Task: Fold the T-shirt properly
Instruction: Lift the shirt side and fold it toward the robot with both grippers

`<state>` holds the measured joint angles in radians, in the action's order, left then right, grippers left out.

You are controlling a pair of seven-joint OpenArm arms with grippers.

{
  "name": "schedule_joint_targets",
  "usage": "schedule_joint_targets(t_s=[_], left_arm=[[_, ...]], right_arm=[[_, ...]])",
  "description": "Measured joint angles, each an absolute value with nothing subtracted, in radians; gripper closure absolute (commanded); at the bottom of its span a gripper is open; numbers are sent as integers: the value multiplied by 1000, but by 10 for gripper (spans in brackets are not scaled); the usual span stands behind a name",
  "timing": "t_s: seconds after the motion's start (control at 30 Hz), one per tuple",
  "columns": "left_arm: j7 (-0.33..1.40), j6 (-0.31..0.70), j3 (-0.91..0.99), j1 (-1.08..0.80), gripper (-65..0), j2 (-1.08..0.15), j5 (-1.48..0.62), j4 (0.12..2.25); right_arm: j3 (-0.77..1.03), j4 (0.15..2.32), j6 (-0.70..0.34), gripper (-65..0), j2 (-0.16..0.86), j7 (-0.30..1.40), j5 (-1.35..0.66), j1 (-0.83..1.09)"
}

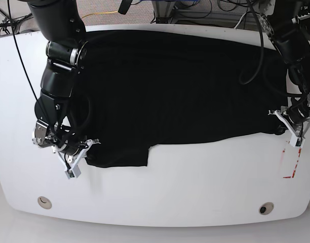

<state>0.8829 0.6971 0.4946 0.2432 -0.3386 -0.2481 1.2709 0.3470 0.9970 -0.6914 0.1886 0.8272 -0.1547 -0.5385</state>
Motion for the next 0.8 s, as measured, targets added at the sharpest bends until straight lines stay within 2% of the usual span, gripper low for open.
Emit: schedule_joint_targets(t_s=[0.23, 0.6, 0.8], left_arm=[[899, 697, 495, 190, 0, -338, -256, 1390], [902, 699, 501, 127, 0, -341, -262, 1412], [900, 701, 510, 115, 0, -339, -264, 1413]], right_arm=[[348, 1250, -696, 0, 187, 973, -160, -448], [425, 1629, -700, 0, 174, 1238, -181, -309], [490, 1763, -698, 0, 176, 1287, -302, -176]])
